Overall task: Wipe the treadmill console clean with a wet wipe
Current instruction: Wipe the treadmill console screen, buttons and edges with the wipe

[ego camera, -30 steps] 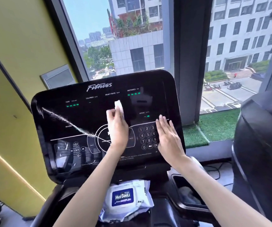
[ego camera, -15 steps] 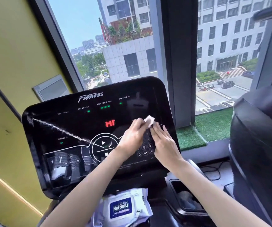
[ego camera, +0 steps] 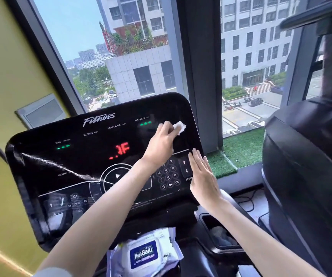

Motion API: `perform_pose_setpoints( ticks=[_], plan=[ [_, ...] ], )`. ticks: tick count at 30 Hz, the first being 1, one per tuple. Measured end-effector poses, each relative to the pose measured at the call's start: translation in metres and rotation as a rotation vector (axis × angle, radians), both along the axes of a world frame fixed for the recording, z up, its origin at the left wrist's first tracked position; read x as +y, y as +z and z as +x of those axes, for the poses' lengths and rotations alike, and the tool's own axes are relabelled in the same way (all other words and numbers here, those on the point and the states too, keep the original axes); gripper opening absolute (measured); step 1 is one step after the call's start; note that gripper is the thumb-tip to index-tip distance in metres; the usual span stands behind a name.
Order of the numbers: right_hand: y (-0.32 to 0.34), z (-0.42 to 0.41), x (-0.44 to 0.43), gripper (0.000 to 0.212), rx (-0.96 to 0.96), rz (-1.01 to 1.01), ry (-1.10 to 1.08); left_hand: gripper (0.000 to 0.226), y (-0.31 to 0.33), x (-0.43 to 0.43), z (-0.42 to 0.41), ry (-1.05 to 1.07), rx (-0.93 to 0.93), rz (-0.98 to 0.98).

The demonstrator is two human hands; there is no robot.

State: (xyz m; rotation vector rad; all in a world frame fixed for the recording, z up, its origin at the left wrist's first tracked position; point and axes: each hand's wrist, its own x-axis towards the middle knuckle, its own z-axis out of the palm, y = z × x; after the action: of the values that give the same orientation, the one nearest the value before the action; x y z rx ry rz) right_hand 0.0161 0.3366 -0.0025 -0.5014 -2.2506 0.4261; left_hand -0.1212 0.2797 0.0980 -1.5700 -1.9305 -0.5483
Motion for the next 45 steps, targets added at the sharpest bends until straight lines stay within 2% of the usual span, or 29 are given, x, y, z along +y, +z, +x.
perform_pose_setpoints(
  ticks=[6, 12, 14, 16, 18, 21, 24, 28, 30, 33, 35, 37, 39, 43, 45],
  plan=[
    [-0.005, 0.000, -0.013, 0.077, 0.018, -0.022, -0.052, 0.054, -0.012, -0.008, 0.007, -0.064, -0.021, -0.155],
    [-0.002, 0.003, -0.027, 0.073, 0.047, -0.069, -0.119, 0.056, -0.030, -0.029, 0.009, -0.157, 0.001, -0.299],
    [0.001, 0.008, -0.035, 0.067, 0.081, -0.102, -0.167, 0.054, -0.032, -0.040, 0.014, -0.204, -0.094, -0.413],
    [0.003, 0.011, -0.044, 0.054, 0.108, -0.110, -0.215, 0.048, -0.024, -0.057, 0.015, -0.193, -0.328, -0.485],
    [0.007, 0.009, -0.054, 0.046, 0.124, -0.102, -0.225, 0.041, -0.011, -0.077, 0.005, -0.148, -0.533, -0.370],
    [0.013, -0.007, -0.081, 0.045, 0.119, -0.047, -0.145, 0.032, 0.007, -0.118, -0.014, -0.074, -0.799, -0.148],
    [0.019, -0.032, -0.117, 0.047, 0.077, 0.060, 0.002, 0.036, 0.011, -0.163, -0.021, -0.076, -1.150, 0.048],
    [0.011, -0.064, -0.166, 0.045, 0.003, 0.215, 0.204, 0.037, -0.015, -0.231, -0.037, 0.073, -1.373, 0.347],
    [0.001, -0.073, -0.186, 0.053, -0.047, 0.282, 0.264, 0.033, -0.033, -0.266, -0.048, 0.265, -1.298, 0.537],
    [-0.014, -0.078, -0.208, 0.070, -0.153, 0.341, 0.312, 0.023, -0.042, -0.310, -0.056, 0.649, -0.957, 0.816],
    [-0.021, -0.079, -0.218, 0.080, -0.220, 0.358, 0.311, 0.029, -0.039, -0.327, -0.057, 0.837, -0.760, 0.913],
    [-0.027, -0.078, -0.224, 0.087, -0.258, 0.351, 0.313, 0.036, -0.039, -0.328, -0.055, 0.834, -0.653, 0.852],
    [-0.031, -0.076, -0.225, 0.091, -0.276, 0.346, 0.315, 0.048, -0.053, -0.318, -0.054, 0.808, -0.562, 0.681],
    [-0.038, -0.072, -0.217, 0.090, -0.290, 0.328, 0.318, 0.060, -0.085, -0.292, -0.045, 0.696, -0.429, 0.417],
    [-0.040, -0.070, -0.211, 0.090, -0.300, 0.330, 0.327, 0.064, -0.094, -0.301, -0.052, 0.661, -0.322, 0.362]
  ],
)
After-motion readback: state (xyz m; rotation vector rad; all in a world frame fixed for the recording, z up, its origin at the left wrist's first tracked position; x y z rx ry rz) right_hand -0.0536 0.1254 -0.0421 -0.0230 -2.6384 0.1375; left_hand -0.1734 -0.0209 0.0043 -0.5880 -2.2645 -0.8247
